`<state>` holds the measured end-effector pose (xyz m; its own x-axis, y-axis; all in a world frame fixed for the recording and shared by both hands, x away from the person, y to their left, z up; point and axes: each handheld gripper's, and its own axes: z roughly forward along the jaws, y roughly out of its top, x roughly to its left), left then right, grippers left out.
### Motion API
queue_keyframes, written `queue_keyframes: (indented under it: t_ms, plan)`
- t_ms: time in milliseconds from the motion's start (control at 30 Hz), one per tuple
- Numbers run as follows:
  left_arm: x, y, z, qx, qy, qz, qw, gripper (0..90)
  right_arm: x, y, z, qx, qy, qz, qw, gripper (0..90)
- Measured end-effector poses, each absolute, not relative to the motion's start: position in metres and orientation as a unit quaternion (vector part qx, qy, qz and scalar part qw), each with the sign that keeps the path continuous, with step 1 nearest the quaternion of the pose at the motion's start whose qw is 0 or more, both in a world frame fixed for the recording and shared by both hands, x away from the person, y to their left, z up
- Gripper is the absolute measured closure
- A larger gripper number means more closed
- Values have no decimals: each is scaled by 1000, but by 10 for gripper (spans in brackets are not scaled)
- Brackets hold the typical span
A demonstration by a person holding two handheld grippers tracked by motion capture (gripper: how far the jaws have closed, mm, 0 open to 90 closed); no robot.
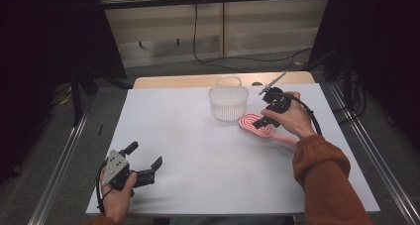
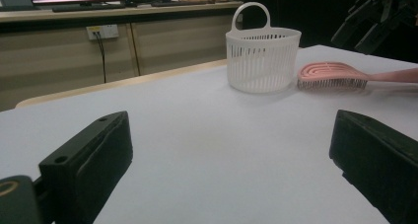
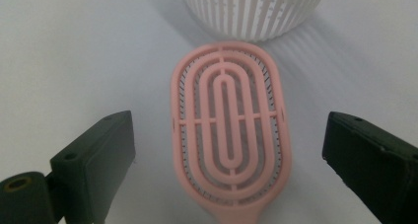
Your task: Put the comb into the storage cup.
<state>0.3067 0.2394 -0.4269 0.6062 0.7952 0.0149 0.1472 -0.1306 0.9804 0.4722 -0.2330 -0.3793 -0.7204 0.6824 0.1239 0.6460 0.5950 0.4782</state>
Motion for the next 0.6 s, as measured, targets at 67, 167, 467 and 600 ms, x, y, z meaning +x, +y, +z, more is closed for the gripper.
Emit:
queue_keyframes:
  t_ms: [67, 167, 467, 600]
  plan:
    - [307, 239, -427, 694, 340, 286, 567, 28, 474, -232, -380, 372, 894, 248, 37, 61]
    - [307, 239, -427, 695, 339, 287, 566, 28, 479, -229, -384, 367, 900, 233, 23, 61]
    - [306, 239, -427, 697, 337, 289, 563, 34, 488, -219, -395, 364, 909, 200, 11, 69]
    - [307, 241, -427, 696, 340, 291, 562, 34, 491, -214, -399, 358, 915, 186, 6, 56]
